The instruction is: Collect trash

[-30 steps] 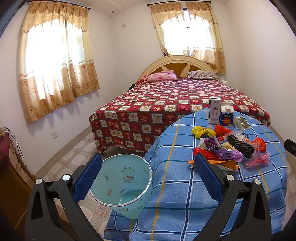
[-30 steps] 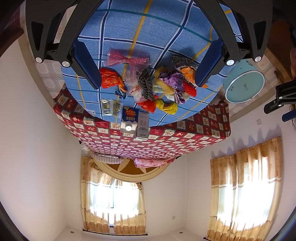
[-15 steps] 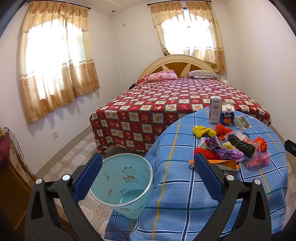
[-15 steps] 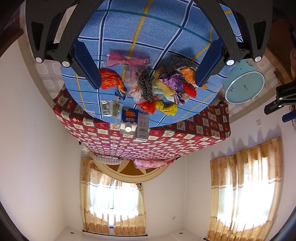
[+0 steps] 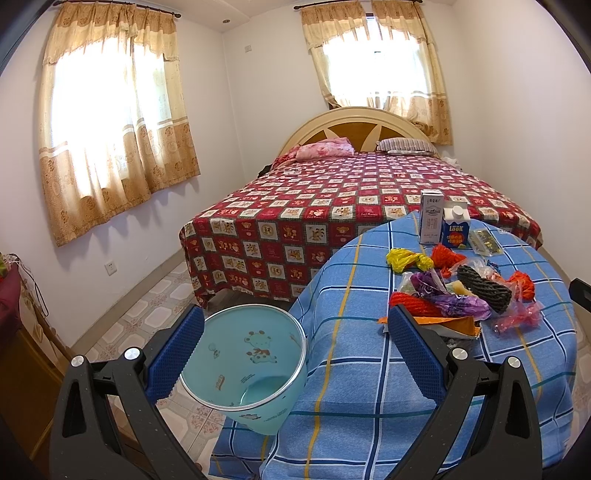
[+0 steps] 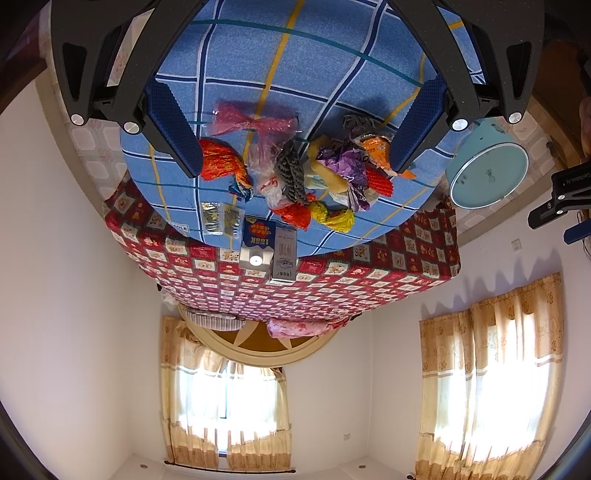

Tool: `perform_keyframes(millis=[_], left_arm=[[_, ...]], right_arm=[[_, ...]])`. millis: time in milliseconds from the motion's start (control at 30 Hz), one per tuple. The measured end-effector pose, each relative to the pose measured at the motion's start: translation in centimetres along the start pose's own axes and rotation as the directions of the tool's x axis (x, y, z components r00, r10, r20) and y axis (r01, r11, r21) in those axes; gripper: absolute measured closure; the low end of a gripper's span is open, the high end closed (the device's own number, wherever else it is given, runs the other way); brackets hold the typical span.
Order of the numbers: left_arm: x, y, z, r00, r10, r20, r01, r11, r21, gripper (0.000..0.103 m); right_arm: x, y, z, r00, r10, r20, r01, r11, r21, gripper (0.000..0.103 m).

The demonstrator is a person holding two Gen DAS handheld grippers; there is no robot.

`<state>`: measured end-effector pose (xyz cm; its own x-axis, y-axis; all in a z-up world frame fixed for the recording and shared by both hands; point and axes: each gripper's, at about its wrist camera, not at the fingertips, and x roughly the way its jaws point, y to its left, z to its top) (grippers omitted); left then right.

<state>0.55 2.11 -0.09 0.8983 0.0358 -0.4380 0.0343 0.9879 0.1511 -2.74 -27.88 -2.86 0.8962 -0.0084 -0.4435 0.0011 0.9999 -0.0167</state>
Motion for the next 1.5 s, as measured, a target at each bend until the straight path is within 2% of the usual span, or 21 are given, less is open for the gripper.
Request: perform_keyframes(millis=[200, 433, 667, 767, 900, 1067, 1200, 1333, 1500], left_arm=[[0.2, 1.0, -0.5, 1.0, 0.007, -0.011, -0.007, 1.0, 0.007, 0.006], [1.9, -0.4, -1.2, 0.999, 0.029, -0.046, -0.028, 0.999, 0.024, 0.006], [4.6, -1.3, -2.2, 0.993, 0.046, -0.108, -0.043, 0.998, 0.036, 0.006], [5.7, -2.9, -2.1, 0.993, 0.036, -0.113, -0.031, 0.998, 0.045, 0.006], [7.1, -6.5, -1.5, 0.992, -0.021, -0.128, 0.028, 0.998, 0.049, 0.006], [8.2, -11.2, -0.5, 0.987, -0.102, -0.122, 0.103, 0.995, 0.003, 0.006], [9.2, -14.9, -1.3, 0.981, -0.126, -0.149, 0.136, 0.989, 0.061, 0.006], [10.3, -15.6, -2.9, 0.976, -0.102, -0.193, 0.125, 0.985, 0.115, 0.006], [11.1, -12.6, -4.8, 0.974, -0.026, -0.223, 0.064, 0.984, 0.167, 0.005]], right_arm=[[0.4, -0.2, -0.2, 1.0, 0.0, -0.014, 0.0, 1.0, 0.004, 0.005], [1.6, -1.0, -0.5, 0.999, -0.018, -0.045, 0.018, 1.0, 0.014, 0.005], [4.2, -2.6, -2.1, 0.993, -0.07, -0.09, 0.072, 0.997, 0.02, 0.005], [5.5, -3.9, -3.0, 0.988, -0.109, -0.112, 0.113, 0.993, 0.026, 0.005], [6.9, -6.5, -4.0, 0.977, -0.174, -0.124, 0.181, 0.983, 0.046, 0.005], [7.5, -10.1, -5.0, 0.967, -0.212, -0.139, 0.229, 0.966, 0.123, 0.005], [7.8, -11.2, -5.5, 0.967, -0.211, -0.14, 0.232, 0.961, 0.152, 0.005], [8.6, -11.2, -6.2, 0.966, -0.203, -0.161, 0.228, 0.962, 0.15, 0.005], [8.8, -10.8, -6.6, 0.968, -0.194, -0.16, 0.218, 0.965, 0.148, 0.005]])
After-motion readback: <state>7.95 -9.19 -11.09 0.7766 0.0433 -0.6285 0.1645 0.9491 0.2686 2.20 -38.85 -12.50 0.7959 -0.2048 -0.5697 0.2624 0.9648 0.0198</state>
